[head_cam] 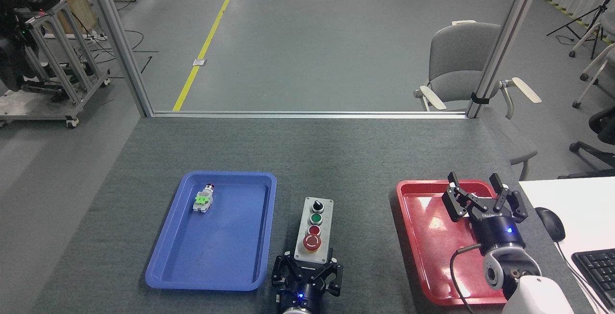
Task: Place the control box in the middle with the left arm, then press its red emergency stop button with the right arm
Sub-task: 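Set the control box down between the trays and open the left gripper, then withdraw the left gripper to the blue tray and move the right gripper toward the box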
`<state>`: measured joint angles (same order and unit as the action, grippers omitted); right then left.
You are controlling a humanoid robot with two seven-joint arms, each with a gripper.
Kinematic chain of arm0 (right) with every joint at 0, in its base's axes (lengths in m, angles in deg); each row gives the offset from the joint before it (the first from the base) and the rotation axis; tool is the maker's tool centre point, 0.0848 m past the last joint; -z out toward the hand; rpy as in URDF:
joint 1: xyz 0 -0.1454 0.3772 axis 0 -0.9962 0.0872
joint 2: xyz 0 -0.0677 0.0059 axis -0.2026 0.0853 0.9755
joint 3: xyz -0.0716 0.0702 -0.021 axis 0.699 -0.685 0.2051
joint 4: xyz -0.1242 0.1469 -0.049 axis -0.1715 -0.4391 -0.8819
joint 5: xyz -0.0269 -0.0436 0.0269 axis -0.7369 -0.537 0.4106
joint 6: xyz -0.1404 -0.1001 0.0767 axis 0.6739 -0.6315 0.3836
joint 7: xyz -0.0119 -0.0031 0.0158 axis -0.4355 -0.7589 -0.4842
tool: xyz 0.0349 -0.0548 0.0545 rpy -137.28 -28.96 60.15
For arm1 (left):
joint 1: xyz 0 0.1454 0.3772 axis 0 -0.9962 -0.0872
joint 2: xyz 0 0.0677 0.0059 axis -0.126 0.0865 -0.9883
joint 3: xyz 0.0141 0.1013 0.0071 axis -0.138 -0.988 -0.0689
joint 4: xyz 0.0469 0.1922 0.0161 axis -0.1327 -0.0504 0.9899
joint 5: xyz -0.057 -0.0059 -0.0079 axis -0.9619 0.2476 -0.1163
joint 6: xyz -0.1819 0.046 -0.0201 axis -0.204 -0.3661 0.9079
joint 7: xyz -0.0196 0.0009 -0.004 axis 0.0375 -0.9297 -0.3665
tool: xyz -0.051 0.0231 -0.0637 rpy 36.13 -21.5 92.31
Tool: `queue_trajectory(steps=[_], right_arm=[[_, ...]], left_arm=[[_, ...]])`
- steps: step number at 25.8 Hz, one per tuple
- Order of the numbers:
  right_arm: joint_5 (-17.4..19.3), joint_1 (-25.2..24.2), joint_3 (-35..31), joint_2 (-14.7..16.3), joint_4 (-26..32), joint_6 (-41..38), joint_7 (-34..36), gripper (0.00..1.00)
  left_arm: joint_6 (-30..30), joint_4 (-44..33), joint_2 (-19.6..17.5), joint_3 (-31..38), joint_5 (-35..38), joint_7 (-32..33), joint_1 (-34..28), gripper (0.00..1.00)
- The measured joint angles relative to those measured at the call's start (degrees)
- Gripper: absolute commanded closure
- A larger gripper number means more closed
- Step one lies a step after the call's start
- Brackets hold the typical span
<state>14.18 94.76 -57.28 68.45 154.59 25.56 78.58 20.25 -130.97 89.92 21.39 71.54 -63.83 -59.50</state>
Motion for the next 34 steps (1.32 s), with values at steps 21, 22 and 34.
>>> queue_trajectory(steps=[21, 22, 34], right_arm=[[0.1, 0.1, 0.0, -0.1, 0.0, 0.4, 0.1, 0.04], [0.1, 0.2, 0.0, -0.1, -0.1, 0.4, 0.1, 0.07], [-0.2, 2.0, 0.5, -0.1, -0.5, -0.5, 0.3, 0.60]], left_arm=[[1.0, -6.8, -0.2, 0.4, 2.1, -2.9, -2.5, 0.01], [1.0, -7.3, -0.3, 0.4, 2.4, -3.3, -2.6, 0.01], [1.1, -20.5, -9.9, 8.5, 6.1, -5.0, -6.5, 0.01]])
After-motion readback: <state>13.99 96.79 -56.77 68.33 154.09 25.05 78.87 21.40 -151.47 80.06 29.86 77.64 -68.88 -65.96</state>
